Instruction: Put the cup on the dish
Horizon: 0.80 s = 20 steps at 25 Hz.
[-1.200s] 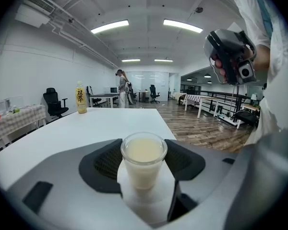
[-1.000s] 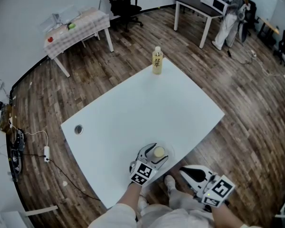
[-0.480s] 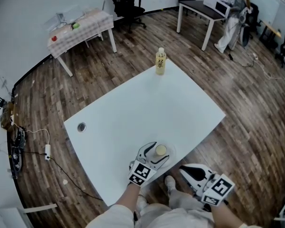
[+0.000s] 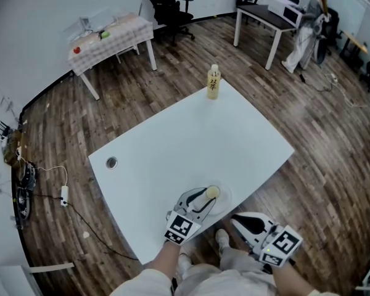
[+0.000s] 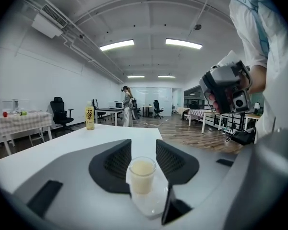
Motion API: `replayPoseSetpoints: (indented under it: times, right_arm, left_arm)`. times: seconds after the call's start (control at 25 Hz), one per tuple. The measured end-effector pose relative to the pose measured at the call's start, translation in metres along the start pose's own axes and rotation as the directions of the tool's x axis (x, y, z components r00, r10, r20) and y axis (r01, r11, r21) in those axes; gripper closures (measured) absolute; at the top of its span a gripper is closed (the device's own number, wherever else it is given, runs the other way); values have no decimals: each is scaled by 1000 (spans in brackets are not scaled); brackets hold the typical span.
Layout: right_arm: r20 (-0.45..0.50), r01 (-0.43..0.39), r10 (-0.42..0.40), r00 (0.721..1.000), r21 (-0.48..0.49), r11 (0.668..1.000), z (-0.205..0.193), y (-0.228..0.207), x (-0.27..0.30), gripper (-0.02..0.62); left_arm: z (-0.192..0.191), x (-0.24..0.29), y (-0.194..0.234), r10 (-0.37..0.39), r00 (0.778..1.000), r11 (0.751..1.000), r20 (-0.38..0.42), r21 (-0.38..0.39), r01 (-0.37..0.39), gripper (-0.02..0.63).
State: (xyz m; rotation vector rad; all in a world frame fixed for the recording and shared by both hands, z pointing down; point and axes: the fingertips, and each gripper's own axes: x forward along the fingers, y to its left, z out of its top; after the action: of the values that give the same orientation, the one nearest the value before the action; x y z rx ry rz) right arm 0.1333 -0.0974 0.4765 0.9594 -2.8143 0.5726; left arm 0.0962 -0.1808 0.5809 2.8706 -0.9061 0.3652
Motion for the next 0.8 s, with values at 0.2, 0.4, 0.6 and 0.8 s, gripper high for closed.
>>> replayPoseSetpoints:
  times: [0.2, 0.4, 0.6, 0.8]
  right_arm:
    - [6, -11, 11, 1000, -9, 1000, 2, 7, 2, 562]
    - [11, -18, 19, 1000, -19, 1000, 4, 13, 4, 562]
    - [15, -23, 23, 1000, -24, 999, 5, 20, 6, 562]
    - [24, -28, 29, 999, -36, 999, 9, 22, 9, 561]
  left_arm:
    - [8, -12, -6, -1, 1000, 1000, 15, 2, 1, 579]
    - [16, -23, -12, -17, 999, 1000, 32, -4, 17, 604]
    - [30, -38, -18, -29, 997, 999, 68, -13, 30, 604]
    - [50, -52, -28, -48, 992, 999, 113, -18, 50, 606]
